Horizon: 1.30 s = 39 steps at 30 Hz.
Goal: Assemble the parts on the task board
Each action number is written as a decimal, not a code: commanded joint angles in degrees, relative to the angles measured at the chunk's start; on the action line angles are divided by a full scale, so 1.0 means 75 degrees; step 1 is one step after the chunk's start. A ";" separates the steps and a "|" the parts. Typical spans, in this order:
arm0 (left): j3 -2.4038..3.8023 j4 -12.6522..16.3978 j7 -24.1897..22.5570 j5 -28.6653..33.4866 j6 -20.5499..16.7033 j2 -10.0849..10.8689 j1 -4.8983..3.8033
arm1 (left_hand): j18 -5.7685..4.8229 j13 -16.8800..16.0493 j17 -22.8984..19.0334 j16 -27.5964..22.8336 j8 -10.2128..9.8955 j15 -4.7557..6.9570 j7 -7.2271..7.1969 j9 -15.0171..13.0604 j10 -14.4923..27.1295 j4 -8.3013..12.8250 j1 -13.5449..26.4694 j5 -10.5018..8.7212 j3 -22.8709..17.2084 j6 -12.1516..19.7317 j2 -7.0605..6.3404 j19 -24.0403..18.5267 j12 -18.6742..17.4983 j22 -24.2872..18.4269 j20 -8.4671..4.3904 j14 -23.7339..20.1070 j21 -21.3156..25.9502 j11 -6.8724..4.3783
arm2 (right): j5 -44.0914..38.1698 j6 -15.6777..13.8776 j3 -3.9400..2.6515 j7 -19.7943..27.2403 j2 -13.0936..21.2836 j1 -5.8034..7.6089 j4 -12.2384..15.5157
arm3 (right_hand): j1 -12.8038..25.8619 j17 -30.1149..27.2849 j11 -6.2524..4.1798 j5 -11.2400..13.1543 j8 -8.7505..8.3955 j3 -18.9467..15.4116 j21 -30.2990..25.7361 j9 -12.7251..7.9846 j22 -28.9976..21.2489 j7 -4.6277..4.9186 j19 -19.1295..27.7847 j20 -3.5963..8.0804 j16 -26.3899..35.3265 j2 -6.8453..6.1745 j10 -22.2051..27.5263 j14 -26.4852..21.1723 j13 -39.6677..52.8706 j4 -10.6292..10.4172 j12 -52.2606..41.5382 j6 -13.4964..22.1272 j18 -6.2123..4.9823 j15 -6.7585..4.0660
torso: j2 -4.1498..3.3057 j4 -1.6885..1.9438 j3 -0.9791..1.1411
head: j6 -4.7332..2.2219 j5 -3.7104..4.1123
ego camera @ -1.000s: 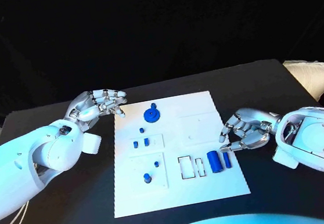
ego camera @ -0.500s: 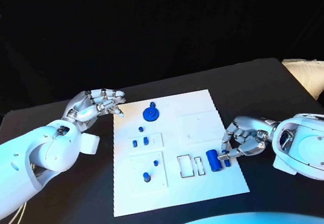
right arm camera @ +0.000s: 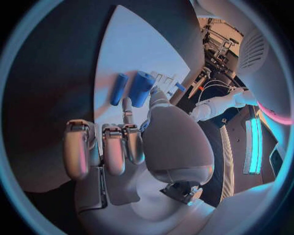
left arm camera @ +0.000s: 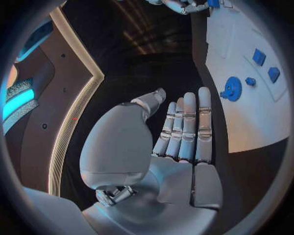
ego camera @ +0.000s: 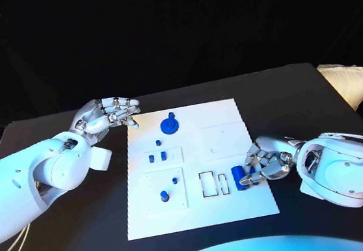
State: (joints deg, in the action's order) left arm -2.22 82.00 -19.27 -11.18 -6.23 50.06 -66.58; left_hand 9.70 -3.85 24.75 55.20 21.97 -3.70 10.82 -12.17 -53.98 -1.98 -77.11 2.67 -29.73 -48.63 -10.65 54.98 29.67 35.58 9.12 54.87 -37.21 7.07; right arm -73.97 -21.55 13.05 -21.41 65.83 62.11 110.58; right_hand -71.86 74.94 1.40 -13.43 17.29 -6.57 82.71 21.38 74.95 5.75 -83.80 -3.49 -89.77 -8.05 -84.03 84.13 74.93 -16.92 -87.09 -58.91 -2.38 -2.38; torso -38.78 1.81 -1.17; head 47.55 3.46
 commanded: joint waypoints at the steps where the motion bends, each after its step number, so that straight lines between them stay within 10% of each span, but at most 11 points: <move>1: 0.0006 0.0033 -0.0097 0.0021 0.0019 0.0004 0.0000 | 0.0090 -0.0009 0.0010 0.0026 -0.0014 -0.0001 0.0017 0.0011 0.0001 -0.0051 0.0034 0.0031 -0.0003 0.0060 -0.0032 -0.0025 -0.0032 0.0006 0.0003 -0.0070 0.0004 0.0046 | -0.0331 -0.0009 0.0004 -0.0153 -0.0084 -0.0049 -0.0019 | -0.0025 0.1991 -0.0031 0.0033 0.0042 -0.0031 0.0033 0.0007 0.1781 -0.0029 -0.0647 0.0044 -0.0025 0.0083 -0.0474 0.0779 0.1566 0.0003 -0.0050 -0.0015 0.0146 -0.0044 | 0.0004 0.0003 -0.0001 | -0.0007 -0.0010; 21: 0.0005 0.0060 -0.0090 0.0275 0.0187 0.0050 0.0000 | 0.0087 -0.0014 0.0021 0.0034 -0.0013 -0.0023 0.0032 0.0022 0.0029 -0.0146 0.0127 0.0032 0.0034 0.0076 -0.0013 -0.0037 -0.0060 -0.0008 0.0021 -0.0087 0.0035 0.0064 | -0.0540 0.0044 -0.0001 -0.0629 -0.0716 -0.0356 -0.0397 | 0.0516 0.2009 -0.0058 -0.0024 0.0226 -0.0175 -0.0017 0.0029 0.1766 -0.0062 -0.0631 0.0062 -0.0031 0.0483 -0.0567 0.0783 0.1711 -0.0003 -0.0146 -0.0019 0.0135 -0.0064 | 0.0002 0.0008 -0.0010 | 0.0117 -0.0062; 30: 0.0005 0.0056 -0.0101 0.0294 0.0238 0.0052 0.0000 | 0.0088 -0.0013 0.0022 0.0028 -0.0015 -0.0027 0.0031 0.0025 0.0049 -0.0141 0.0113 0.0033 0.0034 0.0087 -0.0021 -0.0048 -0.0071 -0.0014 0.0024 -0.0110 0.0049 0.0066 | -0.0236 -0.0494 -0.0003 -0.0874 -0.0778 -0.0374 -0.0381 | -0.0710 0.2003 -0.0110 -0.0342 0.0366 0.0149 -0.0035 -0.0010 0.1759 -0.0117 -0.0620 0.0094 -0.0029 0.0792 -0.0603 0.0782 0.1765 0.0050 -0.0171 -0.0024 0.0129 -0.0108 | 0.0003 -0.0001 -0.0007 | 0.0135 -0.0132; 39: 0.0004 0.0041 -0.0082 0.0263 0.0245 0.0032 0.0000 | 0.0088 -0.0014 0.0022 0.0025 -0.0015 -0.0029 0.0033 0.0027 0.0057 -0.0138 0.0102 0.0033 0.0029 0.0089 -0.0017 -0.0054 -0.0076 -0.0017 0.0026 -0.0122 0.0056 0.0067 | 0.1559 -0.1148 -0.0009 -0.0706 -0.0626 -0.0299 -0.0295 | -0.1430 0.1977 -0.0178 -0.1210 0.0310 0.0743 -0.0013 -0.0167 0.1762 -0.0181 -0.0620 0.0154 -0.0018 0.0675 -0.0559 0.0775 0.1708 0.0060 -0.0096 -0.0118 0.0133 -0.0171 | 0.0002 -0.0007 -0.0008 | 0.0118 -0.0092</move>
State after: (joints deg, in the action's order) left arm -2.23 82.21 -19.26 -9.62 -5.48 50.43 -66.57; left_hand 9.69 -3.90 24.82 55.20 21.97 -3.90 11.03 -12.05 -53.76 -2.86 -76.57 2.67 -29.50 -48.42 -10.72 54.78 29.45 35.53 9.32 54.25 -36.99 7.28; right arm -69.91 -28.58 12.61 -25.39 60.93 60.13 108.65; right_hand -78.94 74.91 0.35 -22.14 19.25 -3.58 82.35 19.81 74.93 4.40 -84.01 -2.87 -89.76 -6.35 -84.01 84.03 74.91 -18.75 -87.71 -59.30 -2.55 -3.32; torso -38.75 1.80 -1.22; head 48.65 2.52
